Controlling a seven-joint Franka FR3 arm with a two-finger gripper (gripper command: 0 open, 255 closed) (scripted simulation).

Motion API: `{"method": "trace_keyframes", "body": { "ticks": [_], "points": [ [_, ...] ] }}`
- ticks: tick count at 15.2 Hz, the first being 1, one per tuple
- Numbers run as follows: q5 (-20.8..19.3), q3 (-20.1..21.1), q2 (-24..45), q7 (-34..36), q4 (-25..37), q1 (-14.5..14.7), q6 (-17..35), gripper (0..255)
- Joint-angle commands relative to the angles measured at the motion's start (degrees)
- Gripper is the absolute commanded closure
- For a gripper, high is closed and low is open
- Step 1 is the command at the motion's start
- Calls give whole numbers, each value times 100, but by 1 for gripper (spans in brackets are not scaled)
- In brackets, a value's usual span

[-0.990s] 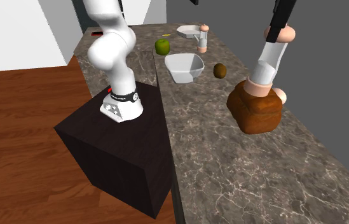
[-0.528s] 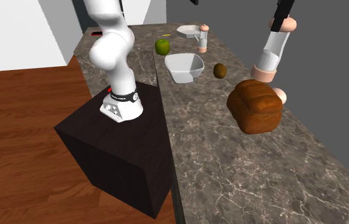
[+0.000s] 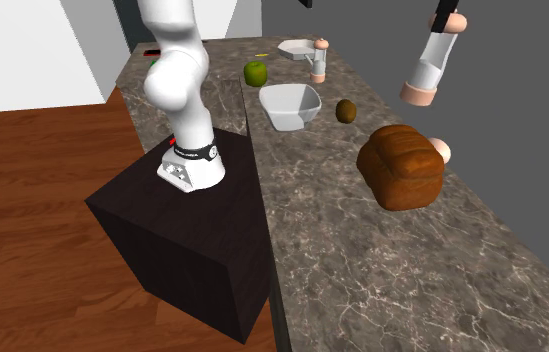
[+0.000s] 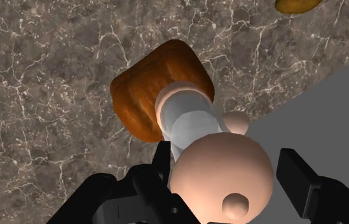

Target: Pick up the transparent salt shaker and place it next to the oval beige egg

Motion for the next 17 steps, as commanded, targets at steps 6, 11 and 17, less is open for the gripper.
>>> {"method": "trace_keyframes", "body": {
  "ticks": [6, 11, 17],
  "points": [
    [-17, 368, 817, 840, 1026, 439, -82, 255],
    [-90, 573, 1594, 1420, 2104, 783, -301, 255],
    [-106, 605, 1627, 1486, 1753, 873, 96, 255]
  ]
}}
